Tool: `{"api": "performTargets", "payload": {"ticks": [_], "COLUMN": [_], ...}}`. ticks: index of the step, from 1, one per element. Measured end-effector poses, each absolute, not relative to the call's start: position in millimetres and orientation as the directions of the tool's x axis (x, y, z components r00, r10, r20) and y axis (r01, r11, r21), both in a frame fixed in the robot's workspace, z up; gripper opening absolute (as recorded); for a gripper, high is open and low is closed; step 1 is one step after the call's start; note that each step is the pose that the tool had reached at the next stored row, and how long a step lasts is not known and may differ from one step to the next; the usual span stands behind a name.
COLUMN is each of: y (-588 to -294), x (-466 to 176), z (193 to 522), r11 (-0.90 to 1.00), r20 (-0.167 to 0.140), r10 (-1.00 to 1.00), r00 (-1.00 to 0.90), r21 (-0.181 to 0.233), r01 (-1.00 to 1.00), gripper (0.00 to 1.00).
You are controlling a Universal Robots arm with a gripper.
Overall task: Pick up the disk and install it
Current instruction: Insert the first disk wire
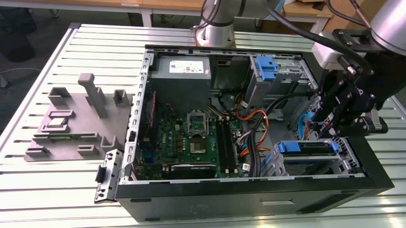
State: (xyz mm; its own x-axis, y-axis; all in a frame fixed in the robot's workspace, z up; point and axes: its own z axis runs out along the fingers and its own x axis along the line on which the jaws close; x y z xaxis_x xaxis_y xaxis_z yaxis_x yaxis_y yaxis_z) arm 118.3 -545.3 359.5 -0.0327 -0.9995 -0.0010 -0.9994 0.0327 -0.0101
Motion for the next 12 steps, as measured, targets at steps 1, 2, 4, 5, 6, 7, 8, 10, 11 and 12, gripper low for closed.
{"api": "performTargets", "payload": {"ticks": [1,2,4,5,6,7,8,10,11,12], "y": [-545.3,-545.3,-545.2,-545.2,-545.2,-545.2,-545.2,-545.2,-545.2,-545.2], "x": [118.4,118.4,118.4,118.4,118.4,118.4,118.4,118.4,118.4,118.4], "z": [358.5,357.6,355.7,355.2,355.1,354.9,354.8,354.7,354.5,354.1], "r11": [0.033,0.033,0.033,0.033,0.033,0.033,0.033,0.033,0.033,0.033], "r20": [-0.001,-0.001,-0.001,-0.001,-0.001,-0.001,-0.001,-0.001,-0.001,-0.001], "r10": [-0.999,-0.999,-0.999,-0.999,-0.999,-0.999,-0.999,-0.999,-0.999,-0.999], "r00": [-0.033,-0.033,-0.033,-0.033,-0.033,-0.033,-0.033,-0.033,-0.033,-0.033], "r21": [-0.01,-0.01,-0.01,-0.01,-0.01,-0.01,-0.01,-0.01,-0.01,-0.01], "r01": [-0.999,-0.999,-0.999,-0.999,-0.999,-0.999,-0.999,-0.999,-0.999,-0.999], "gripper": [0.42,0.42,0.42,0.42,0.42,0.42,0.42,0.42,0.42,0.42]}}
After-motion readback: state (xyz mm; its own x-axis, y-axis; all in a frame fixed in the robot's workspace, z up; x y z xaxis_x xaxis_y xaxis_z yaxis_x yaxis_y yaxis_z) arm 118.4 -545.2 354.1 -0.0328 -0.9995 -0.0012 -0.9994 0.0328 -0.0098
